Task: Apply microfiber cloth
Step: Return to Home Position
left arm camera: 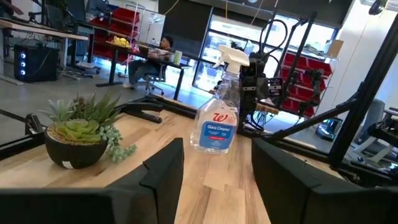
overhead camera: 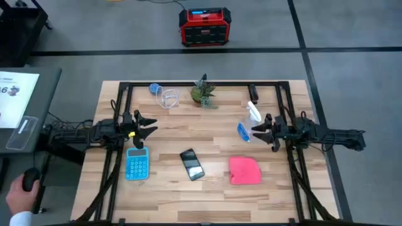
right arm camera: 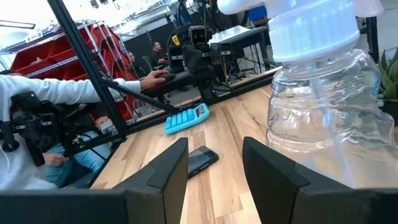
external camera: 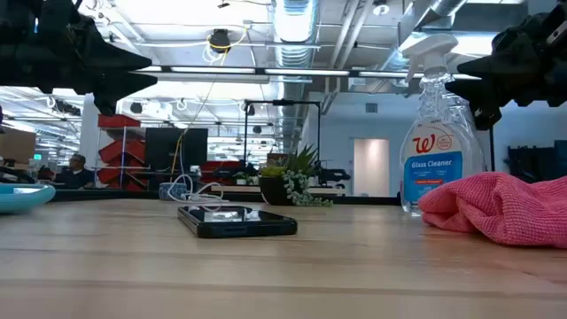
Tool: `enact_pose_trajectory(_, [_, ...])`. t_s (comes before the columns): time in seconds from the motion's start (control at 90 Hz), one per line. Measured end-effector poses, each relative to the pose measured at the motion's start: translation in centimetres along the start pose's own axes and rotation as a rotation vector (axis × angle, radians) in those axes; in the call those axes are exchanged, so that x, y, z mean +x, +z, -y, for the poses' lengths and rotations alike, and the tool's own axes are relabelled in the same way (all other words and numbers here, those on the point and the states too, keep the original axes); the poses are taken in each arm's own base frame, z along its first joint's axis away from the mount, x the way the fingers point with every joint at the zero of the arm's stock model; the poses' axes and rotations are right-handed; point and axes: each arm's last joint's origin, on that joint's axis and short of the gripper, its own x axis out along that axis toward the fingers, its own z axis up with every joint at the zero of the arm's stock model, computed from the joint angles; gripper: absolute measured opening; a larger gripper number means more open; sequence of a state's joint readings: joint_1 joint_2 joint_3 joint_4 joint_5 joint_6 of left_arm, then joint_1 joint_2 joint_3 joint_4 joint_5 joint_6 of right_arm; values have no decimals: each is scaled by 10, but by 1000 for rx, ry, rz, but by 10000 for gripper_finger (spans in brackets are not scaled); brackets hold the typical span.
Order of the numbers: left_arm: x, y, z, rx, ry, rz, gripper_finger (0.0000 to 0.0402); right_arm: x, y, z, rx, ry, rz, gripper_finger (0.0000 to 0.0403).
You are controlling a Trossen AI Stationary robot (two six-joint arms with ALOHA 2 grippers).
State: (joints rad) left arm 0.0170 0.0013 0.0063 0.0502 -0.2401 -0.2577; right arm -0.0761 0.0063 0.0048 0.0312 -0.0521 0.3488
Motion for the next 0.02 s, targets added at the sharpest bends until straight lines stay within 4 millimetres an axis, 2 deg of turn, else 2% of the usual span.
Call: enact_pose_trajectory(0.022, [0,0,0,0,0,0,162,0,0,0,0,0,0,139])
